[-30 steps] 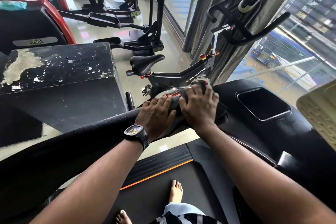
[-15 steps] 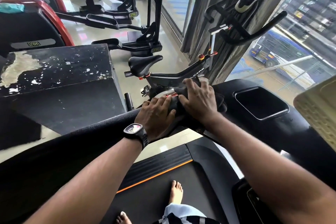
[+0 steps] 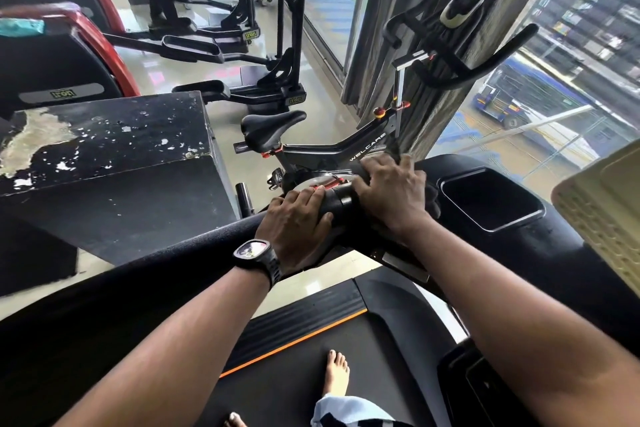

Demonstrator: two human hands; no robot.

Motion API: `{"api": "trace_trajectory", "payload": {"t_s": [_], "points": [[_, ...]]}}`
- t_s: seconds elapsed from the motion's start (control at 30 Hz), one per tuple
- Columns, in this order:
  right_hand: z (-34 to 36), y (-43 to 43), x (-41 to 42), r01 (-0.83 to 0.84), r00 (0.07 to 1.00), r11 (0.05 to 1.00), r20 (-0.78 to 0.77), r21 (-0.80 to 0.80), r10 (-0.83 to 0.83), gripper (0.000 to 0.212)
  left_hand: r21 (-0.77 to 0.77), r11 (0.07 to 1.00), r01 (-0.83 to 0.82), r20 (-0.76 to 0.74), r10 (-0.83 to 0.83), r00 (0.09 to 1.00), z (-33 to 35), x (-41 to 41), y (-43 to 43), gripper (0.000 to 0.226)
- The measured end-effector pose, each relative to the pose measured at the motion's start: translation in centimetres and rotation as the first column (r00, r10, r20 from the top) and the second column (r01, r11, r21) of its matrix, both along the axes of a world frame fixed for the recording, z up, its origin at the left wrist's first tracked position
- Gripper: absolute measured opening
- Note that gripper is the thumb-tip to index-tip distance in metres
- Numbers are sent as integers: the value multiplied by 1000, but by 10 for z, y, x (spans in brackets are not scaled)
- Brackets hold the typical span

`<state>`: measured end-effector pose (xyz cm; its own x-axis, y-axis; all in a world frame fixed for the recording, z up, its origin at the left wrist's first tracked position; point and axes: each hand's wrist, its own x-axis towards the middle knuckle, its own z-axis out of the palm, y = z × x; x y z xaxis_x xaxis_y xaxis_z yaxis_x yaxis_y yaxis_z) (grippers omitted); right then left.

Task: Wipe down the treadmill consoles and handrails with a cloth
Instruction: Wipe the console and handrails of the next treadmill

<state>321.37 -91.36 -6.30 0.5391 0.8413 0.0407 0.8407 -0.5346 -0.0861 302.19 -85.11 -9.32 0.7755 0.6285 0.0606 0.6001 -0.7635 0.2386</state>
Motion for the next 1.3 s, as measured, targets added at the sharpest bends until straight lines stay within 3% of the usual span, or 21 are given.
{"api": "trace_trajectory", "payload": {"t_s": [0.07,0.13,0.2,0.3,0.37,0.47,0.53,0.67,0.73,0.8,0.87,0.93,1.03,1.13,1.17,1.3], "points": [[-3,-7,-14,167,986,985,-9,31,-167,53,6,1000,-4,-1,4,1000,1,2,-1,69],[-13,-17,-36,164,986,982,3,91,-165,52,17,1000,-6,-7,6,1000,-1,3,-1,68],[-18,-24,-45,-3,999,991,39,134,-3,52,13,1000,-6,-9,6,1000,-3,3,0,69],[-7,-10,-20,-229,971,973,65,6,228,53,7,1000,4,-15,-4,1000,-3,3,1,71],[3,0,-2,-122,992,992,24,-35,123,51,13,1000,14,-11,-14,1000,-3,2,2,70],[-4,-10,-11,198,980,980,5,27,-198,52,29,998,49,-10,-48,999,-2,-1,2,69],[-15,-20,-33,240,969,967,29,83,-243,53,31,997,70,-7,-70,998,-1,-1,2,69],[-17,-19,-33,-89,990,994,114,58,82,54,8,997,83,-33,-82,996,0,2,4,76],[-7,-9,-15,-148,983,989,103,-26,150,54,-3,996,92,-34,-92,995,1,3,4,76],[-3,-5,-2,-18,998,999,60,-29,20,52,-12,995,98,-18,-98,995,2,5,4,73],[-6,-11,-9,194,980,980,33,47,-195,50,-14,996,91,-21,-91,996,3,9,4,69],[-17,-19,-30,294,953,946,38,134,-301,47,-20,997,76,-30,-77,997,5,14,4,69],[-24,-23,-39,98,990,985,85,145,-112,49,-32,997,75,-38,-76,996,6,24,3,78],[-7,-7,-4,-155,984,987,82,-27,157,53,-34,996,83,-25,-84,996,5,28,2,76],[0,-3,10,-138,988,988,63,-67,142,51,-25,996,85,-16,-86,996,4,28,1,75],[1,-9,17,218,975,975,59,-33,-216,51,5,996,94,3,-94,996,3,23,1,69]]}}
